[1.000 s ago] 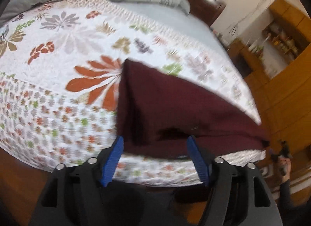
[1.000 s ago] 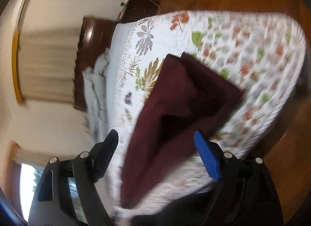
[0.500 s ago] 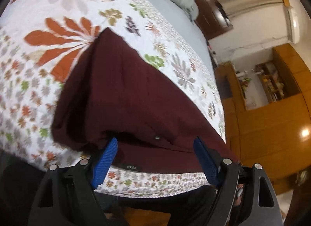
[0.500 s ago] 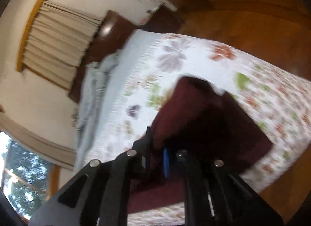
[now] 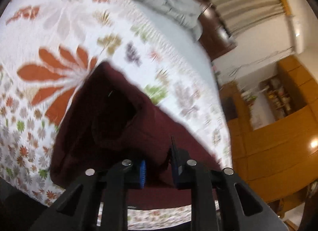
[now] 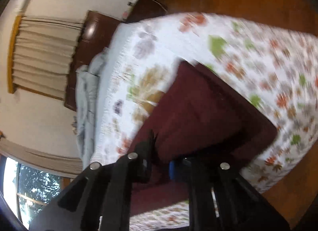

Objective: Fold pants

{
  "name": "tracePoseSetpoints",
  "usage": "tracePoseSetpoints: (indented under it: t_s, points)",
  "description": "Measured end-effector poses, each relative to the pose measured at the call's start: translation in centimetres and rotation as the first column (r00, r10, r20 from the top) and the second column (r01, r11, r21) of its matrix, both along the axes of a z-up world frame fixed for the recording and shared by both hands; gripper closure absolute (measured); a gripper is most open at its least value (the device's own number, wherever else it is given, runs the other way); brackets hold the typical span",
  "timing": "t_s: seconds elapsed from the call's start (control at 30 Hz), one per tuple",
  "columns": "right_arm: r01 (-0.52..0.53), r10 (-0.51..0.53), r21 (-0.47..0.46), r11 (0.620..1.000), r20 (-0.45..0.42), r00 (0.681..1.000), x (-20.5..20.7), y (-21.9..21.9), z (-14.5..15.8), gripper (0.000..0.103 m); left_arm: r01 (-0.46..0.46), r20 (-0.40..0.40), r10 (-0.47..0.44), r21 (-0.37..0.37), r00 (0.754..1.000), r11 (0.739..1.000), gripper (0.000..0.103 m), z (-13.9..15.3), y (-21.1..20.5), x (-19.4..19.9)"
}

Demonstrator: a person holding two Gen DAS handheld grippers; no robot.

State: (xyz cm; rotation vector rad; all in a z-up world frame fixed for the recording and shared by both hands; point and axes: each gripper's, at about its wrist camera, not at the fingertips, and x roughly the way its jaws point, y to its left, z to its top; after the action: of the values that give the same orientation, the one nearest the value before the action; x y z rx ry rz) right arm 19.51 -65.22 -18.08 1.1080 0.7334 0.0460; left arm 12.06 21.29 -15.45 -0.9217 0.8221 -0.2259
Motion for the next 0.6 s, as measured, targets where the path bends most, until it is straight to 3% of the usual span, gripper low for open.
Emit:
tracePoseSetpoints:
  t_s: [0.13, 0.27, 0.33, 0.6]
  points:
    - [0.029, -0.03, 0.014, 0.999, 0.072, 0.997, -1.1, -0.6, 1.7, 0.094, -0.084, 0.026, 0.087, -0.095, 0.996, 0.992, 0.088, 1.0, 2.5, -2.5]
    - [0.024, -0.021, 0.047, 0.999, -0.057, 0.998, -1.3, -2.2, -3.6, 0.094, -0.127, -0.165, 0.107, -0.121, 0.98, 0.984, 0.088, -4.7, 4.4, -2.6]
    - [0.052, -0.045, 0.109, 0.993, -0.063, 0.997, -2.2, -2.4, -5.7, 0.094, -0.168, -0.259, 0.122, -0.165, 0.958, 0.972, 0.088, -7.8, 4.6, -2.6]
    - [0.044, -0.039, 0.067, 0.997, -0.065, 0.997, -1.7, -2.4, -3.7, 0.089, -0.137, -0.22, 0.108, -0.12, 0.97, 0.983, 0.086, -7.4, 3.6, -2.4]
